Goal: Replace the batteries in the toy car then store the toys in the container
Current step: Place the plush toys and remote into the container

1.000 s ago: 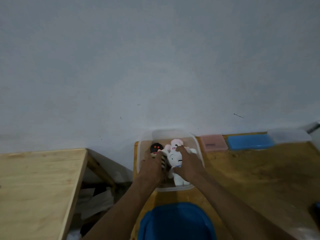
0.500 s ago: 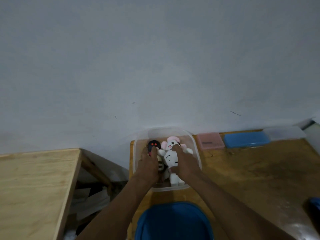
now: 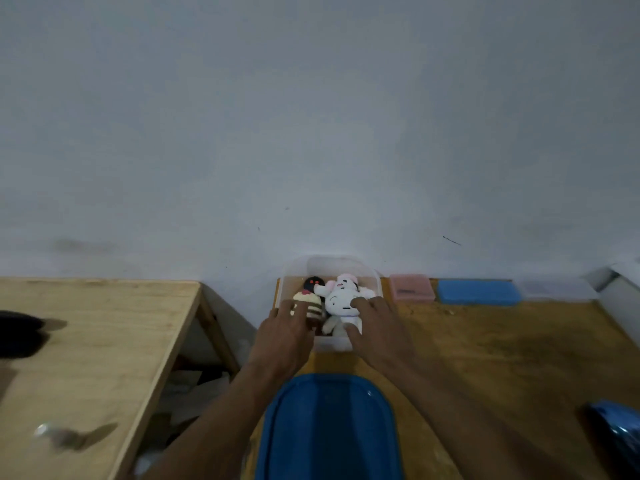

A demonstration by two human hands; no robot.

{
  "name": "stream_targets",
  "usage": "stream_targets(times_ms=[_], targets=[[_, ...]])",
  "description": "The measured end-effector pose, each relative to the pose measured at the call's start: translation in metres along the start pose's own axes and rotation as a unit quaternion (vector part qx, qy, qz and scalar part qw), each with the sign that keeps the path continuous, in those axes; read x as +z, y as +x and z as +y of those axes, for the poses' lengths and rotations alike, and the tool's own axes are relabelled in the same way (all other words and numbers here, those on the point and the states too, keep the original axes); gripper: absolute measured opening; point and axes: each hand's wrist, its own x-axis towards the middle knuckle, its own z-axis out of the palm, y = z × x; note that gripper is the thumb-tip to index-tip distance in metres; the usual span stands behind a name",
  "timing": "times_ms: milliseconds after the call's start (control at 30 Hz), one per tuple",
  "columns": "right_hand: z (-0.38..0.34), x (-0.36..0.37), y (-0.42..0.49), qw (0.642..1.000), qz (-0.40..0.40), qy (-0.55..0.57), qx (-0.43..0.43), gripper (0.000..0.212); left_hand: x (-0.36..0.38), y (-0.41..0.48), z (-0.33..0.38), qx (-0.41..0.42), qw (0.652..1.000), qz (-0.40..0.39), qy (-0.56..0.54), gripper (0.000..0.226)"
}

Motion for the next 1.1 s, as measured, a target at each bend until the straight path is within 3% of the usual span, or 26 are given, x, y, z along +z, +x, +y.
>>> stream_targets(times_ms=[367, 700, 1100], targets=[[0.013, 0.024, -0.131, 0.998, -0.063, -0.007, 0.011, 0.041, 0.038, -0.13, 0.027, -0.046, 0.998, -0.021, 0.03, 0.047], [0.017, 0.044, -0.184, 0.978, -0.162, -0.047, 0.122, 0.047, 0.07, -0.171, 0.0, -0.142, 0.982, -0.122, -0.007, 0.061], [0.005, 0.071, -0.184, 0.958, -0.092, 0.094, 0.254, 0.045, 0.081, -0.172, -0.027, -0.151, 0.972, -0.16, -0.082, 0.061]])
